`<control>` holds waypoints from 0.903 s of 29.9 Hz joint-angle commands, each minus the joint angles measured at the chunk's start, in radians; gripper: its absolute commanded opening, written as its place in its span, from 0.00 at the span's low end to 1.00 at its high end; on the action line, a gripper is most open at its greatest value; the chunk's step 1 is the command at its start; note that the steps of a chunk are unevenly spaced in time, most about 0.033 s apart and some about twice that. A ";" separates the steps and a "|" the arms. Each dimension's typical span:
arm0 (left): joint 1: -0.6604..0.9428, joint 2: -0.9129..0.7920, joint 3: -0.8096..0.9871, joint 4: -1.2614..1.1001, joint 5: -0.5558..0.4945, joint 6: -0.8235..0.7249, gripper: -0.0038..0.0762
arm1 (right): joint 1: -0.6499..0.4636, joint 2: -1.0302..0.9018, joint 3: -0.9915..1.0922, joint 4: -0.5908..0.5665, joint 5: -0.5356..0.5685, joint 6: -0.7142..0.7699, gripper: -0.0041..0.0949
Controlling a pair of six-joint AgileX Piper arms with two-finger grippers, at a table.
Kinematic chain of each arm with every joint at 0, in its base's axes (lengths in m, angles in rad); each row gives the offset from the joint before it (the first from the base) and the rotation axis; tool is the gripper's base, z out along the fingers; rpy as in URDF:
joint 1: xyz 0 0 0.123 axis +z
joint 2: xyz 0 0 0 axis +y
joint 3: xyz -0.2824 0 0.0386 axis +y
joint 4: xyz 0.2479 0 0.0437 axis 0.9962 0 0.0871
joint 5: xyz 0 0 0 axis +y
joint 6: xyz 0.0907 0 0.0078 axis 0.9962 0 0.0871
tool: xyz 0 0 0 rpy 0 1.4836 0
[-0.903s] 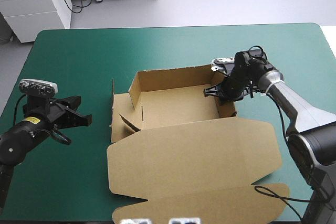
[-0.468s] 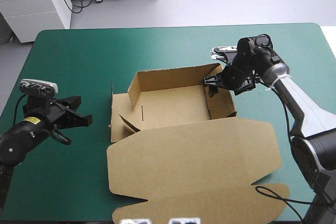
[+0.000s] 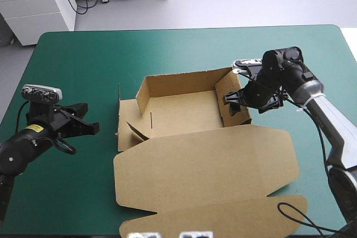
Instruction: Fold the box
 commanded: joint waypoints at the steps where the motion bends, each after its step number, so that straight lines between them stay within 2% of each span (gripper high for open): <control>1: 0.000 -0.007 -0.025 -0.036 -0.046 0.001 0.06 | 0.002 -0.021 -0.020 -0.002 -0.012 -0.014 0.80; 9: 0.000 -0.007 -0.025 -0.037 -0.042 0.001 0.06 | 0.002 0.063 -0.020 -0.002 -0.044 -0.021 0.78; 11: 0.000 -0.007 -0.025 -0.037 -0.042 0.001 0.06 | 0.002 0.076 -0.020 -0.002 -0.044 -0.021 0.75; 13: 0.000 -0.007 -0.025 -0.037 -0.042 0.001 0.06 | 0.002 0.078 -0.020 -0.002 -0.044 -0.025 0.67; 16: 0.000 -0.007 -0.025 -0.037 -0.041 0.001 0.06 | 0.002 0.079 -0.020 -0.002 -0.046 -0.041 0.46; 20: 0.000 -0.007 -0.025 -0.028 -0.043 0.001 0.06 | 0.002 0.082 -0.020 -0.002 -0.042 -0.065 0.02; 27: 0.000 -0.007 -0.025 -0.011 -0.041 0.001 0.06 | 0.002 0.082 -0.021 -0.004 -0.006 -0.136 0.02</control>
